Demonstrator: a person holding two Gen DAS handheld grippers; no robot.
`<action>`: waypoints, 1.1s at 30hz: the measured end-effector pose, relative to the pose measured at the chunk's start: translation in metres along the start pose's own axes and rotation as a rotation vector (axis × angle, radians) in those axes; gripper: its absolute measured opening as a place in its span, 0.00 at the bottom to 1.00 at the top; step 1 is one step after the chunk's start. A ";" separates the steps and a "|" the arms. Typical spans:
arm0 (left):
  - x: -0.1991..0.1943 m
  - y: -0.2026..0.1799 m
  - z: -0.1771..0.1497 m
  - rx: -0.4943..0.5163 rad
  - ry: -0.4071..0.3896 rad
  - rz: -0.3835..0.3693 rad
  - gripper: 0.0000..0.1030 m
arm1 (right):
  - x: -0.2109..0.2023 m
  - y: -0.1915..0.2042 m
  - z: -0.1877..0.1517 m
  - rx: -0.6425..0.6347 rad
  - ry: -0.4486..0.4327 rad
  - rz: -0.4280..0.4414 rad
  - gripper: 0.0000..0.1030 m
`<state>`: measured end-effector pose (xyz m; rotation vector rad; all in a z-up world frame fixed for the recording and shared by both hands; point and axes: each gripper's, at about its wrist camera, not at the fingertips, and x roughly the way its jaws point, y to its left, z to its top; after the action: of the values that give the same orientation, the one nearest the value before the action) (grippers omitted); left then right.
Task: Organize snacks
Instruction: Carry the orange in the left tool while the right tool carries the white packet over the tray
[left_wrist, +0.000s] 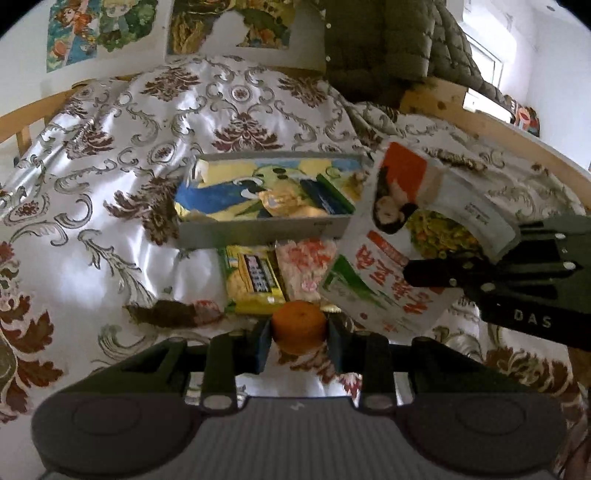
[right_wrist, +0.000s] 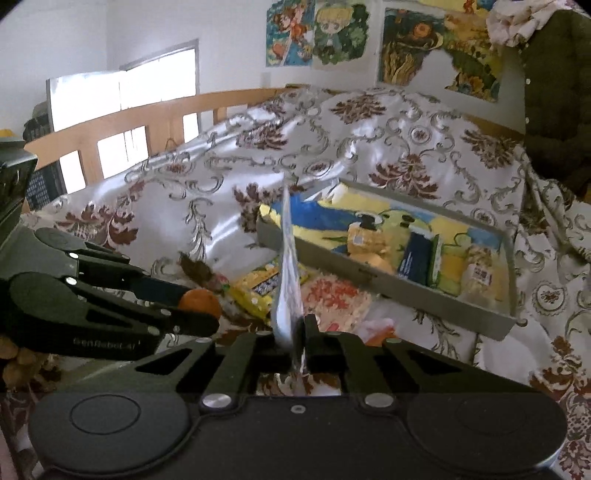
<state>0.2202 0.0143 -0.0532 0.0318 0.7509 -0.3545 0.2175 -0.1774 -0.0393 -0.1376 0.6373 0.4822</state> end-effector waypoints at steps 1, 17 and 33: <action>0.000 0.000 0.003 -0.005 -0.005 0.004 0.35 | -0.002 -0.002 0.001 0.006 -0.009 -0.002 0.05; 0.054 0.015 0.093 -0.087 -0.120 0.024 0.35 | 0.027 -0.087 0.065 0.174 -0.184 -0.033 0.05; 0.176 0.014 0.142 -0.093 -0.046 0.034 0.35 | 0.111 -0.168 0.066 0.441 -0.104 0.010 0.05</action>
<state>0.4376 -0.0484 -0.0686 -0.0508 0.7196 -0.2872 0.4098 -0.2645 -0.0573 0.3066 0.6280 0.3458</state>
